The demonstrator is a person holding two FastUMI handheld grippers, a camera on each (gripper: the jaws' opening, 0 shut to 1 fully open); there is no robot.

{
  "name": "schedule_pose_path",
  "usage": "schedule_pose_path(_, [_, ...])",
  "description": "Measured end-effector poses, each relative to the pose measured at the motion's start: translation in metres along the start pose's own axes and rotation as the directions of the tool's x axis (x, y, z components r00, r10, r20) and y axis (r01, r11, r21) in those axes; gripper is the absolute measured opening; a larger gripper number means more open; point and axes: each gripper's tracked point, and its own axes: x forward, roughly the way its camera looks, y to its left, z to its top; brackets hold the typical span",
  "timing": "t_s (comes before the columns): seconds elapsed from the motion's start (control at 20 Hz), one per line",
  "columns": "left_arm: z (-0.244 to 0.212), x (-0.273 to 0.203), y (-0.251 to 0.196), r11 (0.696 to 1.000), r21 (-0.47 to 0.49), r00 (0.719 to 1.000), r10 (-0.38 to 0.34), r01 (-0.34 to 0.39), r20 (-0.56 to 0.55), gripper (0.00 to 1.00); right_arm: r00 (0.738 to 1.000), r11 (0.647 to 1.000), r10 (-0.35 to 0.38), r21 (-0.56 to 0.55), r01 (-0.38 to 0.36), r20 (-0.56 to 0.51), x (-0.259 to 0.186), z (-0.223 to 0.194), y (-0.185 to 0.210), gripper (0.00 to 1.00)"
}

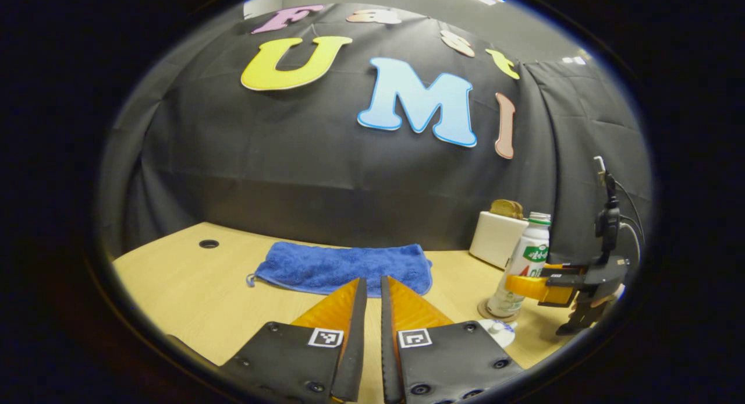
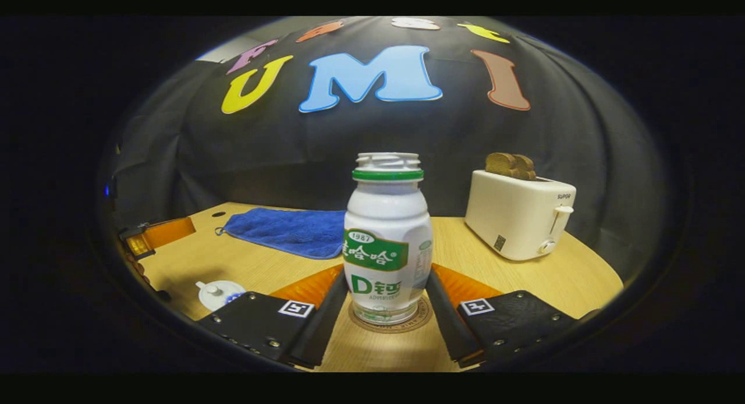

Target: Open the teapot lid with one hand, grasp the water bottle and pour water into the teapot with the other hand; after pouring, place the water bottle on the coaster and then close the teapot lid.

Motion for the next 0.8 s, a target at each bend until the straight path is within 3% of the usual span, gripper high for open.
schedule_pose_path(0.05, [-0.001, 0.0, 0.0, 1.0, 0.0, 1.0, -0.001, 0.001, -0.002, 0.18, 1.0, 1.0, 0.009, 0.002, -0.009, 0.003, 0.0, 0.001, 0.002, 0.76])
schedule_pose_path(0.15, [-0.002, 0.001, -0.002, 1.0, -0.002, 1.0, -0.006, 0.006, -0.005, 0.18, 1.0, 1.0, 0.012, -0.002, -0.012, 0.009, -0.001, 0.003, 0.002, 1.0])
schedule_pose_path(0.45, [-0.002, 0.002, -0.003, 1.0, -0.005, 1.0, -0.009, 0.009, -0.008, 0.18, 0.999, 1.0, -0.004, -0.003, 0.004, 0.047, -0.007, 0.014, 0.0, 0.99])
schedule_pose_path(0.8, [-0.004, 0.002, -0.002, 1.0, -0.004, 1.0, -0.009, 0.009, -0.015, 0.18, 0.983, 1.0, -0.016, -0.014, 0.019, 0.181, -0.03, 0.049, -0.002, 0.99])
